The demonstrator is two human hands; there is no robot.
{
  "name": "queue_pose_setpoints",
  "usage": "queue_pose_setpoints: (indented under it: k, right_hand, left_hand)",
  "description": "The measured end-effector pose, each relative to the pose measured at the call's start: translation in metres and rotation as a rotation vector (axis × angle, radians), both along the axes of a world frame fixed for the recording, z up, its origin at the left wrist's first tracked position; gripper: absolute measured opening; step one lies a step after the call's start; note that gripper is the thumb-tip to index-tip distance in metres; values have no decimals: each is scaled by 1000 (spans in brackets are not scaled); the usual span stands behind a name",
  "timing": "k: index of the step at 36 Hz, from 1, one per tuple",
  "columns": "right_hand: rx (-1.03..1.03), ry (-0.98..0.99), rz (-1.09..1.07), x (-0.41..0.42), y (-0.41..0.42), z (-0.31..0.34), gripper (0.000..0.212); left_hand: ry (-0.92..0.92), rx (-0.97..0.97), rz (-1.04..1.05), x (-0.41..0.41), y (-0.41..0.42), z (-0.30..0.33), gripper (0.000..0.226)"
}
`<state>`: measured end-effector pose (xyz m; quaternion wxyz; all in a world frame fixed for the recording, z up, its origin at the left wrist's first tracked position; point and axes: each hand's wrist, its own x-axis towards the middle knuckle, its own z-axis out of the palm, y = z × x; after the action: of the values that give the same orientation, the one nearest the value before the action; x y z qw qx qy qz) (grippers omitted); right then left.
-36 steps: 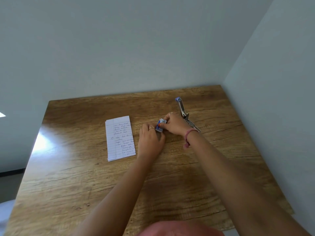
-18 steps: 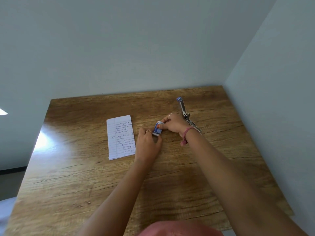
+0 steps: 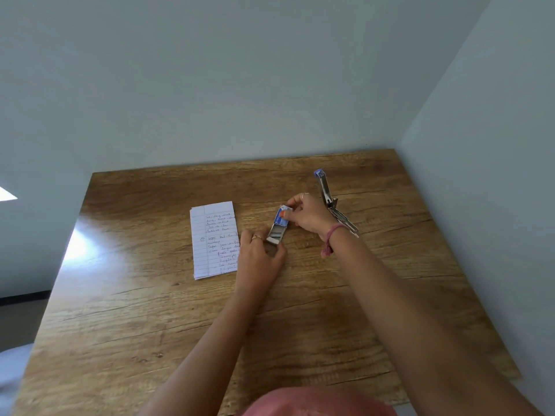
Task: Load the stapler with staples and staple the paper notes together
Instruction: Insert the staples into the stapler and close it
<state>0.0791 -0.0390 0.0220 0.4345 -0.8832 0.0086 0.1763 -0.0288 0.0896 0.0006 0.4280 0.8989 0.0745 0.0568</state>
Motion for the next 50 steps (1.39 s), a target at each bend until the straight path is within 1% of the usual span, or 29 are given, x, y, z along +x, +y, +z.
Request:
queue_pose_setpoints:
  k: [3, 5, 6, 8, 10, 17, 20, 24, 26, 29, 31, 34, 37, 40, 41, 42, 44, 47, 50]
  right_hand:
    - [-114, -217, 72, -10, 0, 4, 18]
    - [-176, -342, 172, -19, 1, 9, 14]
    - [-215, -374, 249, -23, 1, 12, 12]
    - [-360, -415, 422, -28, 2, 18, 12]
    - [-485, -449, 521, -30, 5, 22, 18]
    - [-674, -526, 633, -25, 21, 31, 26]
    - [-653, -488, 644, -23, 23, 31, 25]
    - [-503, -412, 597, -22, 16, 29, 20]
    - [-385, -395, 541, -25, 9, 29, 17]
    - [-191, -377, 396, -31, -3, 29, 7]
    - [-141, -352, 336, -34, -13, 29, 8]
    - [-250, -278, 400, -40, -31, 32, 9]
    - [-400, -200, 506, -54, -43, 31, 18]
    - [-552, -238, 576, -69, -50, 25, 31]
    - [-592, -270, 599, -73, -51, 23, 31]
    - [-613, -299, 616, -76, -52, 23, 27]
    - [-620, -329, 638, -78, -53, 23, 18]
    - [-580, -321, 622, -76, -57, 22, 26]
    - [-492, -318, 531, -68, -59, 24, 23]
  left_hand:
    - [-11, -4, 5, 0, 1, -1, 54]
    - [-17, 2, 0, 0, 1, -1, 52]
    - [-19, 4, -1, 0, 1, -1, 52]
    - [-20, 6, -4, 1, 1, -1, 50]
    - [-18, 4, -5, 1, 1, -1, 51]
    - [-21, -3, -14, 1, 2, -1, 52]
    - [-23, -8, -22, 0, 3, -1, 51]
    - [-31, -6, -17, 0, 3, -1, 51]
    - [-33, 3, -18, 0, 2, -1, 52]
    - [-36, 7, -3, 0, 2, -1, 51]
    - [-40, 7, 0, 0, 1, -2, 51]
    - [-23, 7, 4, 0, 2, -3, 54]
    - [-11, 16, 2, 0, 2, -4, 55]
    - [-1, 17, 1, 1, 2, -3, 55]
    - [0, 20, 1, 1, 2, -3, 55]
    - [0, 22, 1, 1, 2, -4, 55]
    - [-6, 22, 2, 1, 2, -4, 54]
    - [-11, 20, 3, 1, 2, -4, 53]
    - [-11, 14, 1, 0, 2, -3, 53]
